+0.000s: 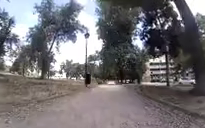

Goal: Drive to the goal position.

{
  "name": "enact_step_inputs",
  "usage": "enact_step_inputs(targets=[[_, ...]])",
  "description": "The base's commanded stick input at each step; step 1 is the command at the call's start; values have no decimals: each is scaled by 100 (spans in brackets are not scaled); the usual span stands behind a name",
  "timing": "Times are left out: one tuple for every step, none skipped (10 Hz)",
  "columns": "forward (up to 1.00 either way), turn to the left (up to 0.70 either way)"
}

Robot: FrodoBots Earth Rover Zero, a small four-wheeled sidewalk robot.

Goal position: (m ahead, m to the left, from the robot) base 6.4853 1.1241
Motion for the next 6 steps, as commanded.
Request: enact_step_inputs(targets=[[100, -28], [100, -15], [100, -3], [100, 0], [100, 0], [100, 0]])
